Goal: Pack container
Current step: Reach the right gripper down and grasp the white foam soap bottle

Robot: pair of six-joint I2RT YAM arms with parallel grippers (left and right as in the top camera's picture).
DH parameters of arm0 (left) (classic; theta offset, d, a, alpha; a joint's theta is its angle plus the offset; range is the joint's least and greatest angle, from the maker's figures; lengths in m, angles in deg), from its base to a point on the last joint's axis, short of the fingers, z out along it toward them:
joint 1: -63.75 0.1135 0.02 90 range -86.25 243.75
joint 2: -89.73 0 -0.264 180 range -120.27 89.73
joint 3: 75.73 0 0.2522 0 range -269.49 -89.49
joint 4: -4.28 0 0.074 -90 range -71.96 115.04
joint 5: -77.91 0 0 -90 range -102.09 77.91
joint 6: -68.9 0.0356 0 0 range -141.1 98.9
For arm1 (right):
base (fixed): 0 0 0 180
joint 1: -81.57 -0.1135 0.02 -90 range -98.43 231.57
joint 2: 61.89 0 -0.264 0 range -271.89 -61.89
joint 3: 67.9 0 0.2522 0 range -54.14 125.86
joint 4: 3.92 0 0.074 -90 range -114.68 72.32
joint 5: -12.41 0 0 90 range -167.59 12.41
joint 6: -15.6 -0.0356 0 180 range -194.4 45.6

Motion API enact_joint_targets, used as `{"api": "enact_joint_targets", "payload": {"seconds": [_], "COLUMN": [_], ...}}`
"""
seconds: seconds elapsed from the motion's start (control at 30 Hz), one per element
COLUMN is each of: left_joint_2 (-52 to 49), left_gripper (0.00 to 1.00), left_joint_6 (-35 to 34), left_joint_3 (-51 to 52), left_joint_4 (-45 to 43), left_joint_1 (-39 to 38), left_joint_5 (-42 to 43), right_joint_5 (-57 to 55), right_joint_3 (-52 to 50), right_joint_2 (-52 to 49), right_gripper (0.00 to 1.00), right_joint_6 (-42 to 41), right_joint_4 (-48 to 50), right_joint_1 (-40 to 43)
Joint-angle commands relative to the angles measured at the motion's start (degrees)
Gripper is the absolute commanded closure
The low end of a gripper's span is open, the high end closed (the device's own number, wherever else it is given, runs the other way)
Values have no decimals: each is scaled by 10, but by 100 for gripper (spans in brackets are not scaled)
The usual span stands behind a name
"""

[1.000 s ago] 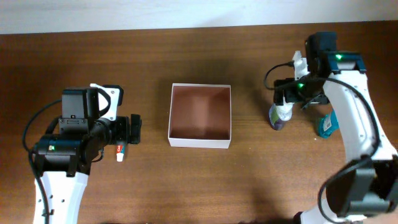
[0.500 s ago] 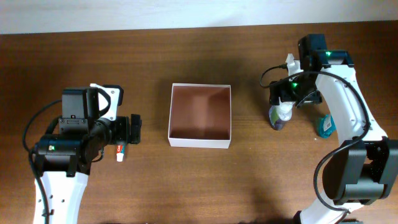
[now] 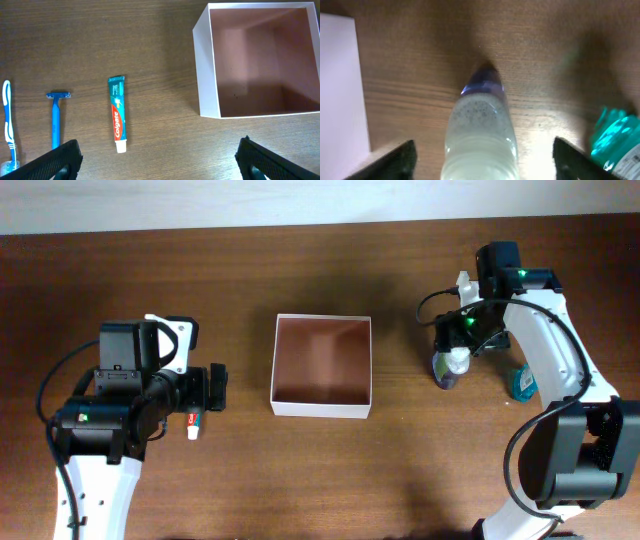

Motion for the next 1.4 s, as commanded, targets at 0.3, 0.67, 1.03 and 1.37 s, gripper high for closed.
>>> {"api": "enact_joint_targets", "payload": {"seconds": [0.3, 0.67, 1.03, 1.37], "left_joint_2": [-2, -2, -2, -2], "left_gripper": [0, 0, 0, 1], "left_joint_6": [-5, -5, -5, -5], "left_joint_3": [-10, -10, -10, -10], "left_joint_4": [-1, -2, -1, -1], "left_joint_1": [-2, -2, -2, -2], "left_joint_5": [-4, -4, -4, -4], "right_joint_5": [5, 5, 5, 5], "right_joint_3": [-4, -4, -4, 2], "right_joint_2": [-3, -3, -3, 3], "right_gripper": [51, 53, 69, 96], "right_joint_6": [0, 0, 0, -3], "right_joint_4": [-3, -12, -25, -40], "right_joint_1": [0, 0, 0, 0]}}
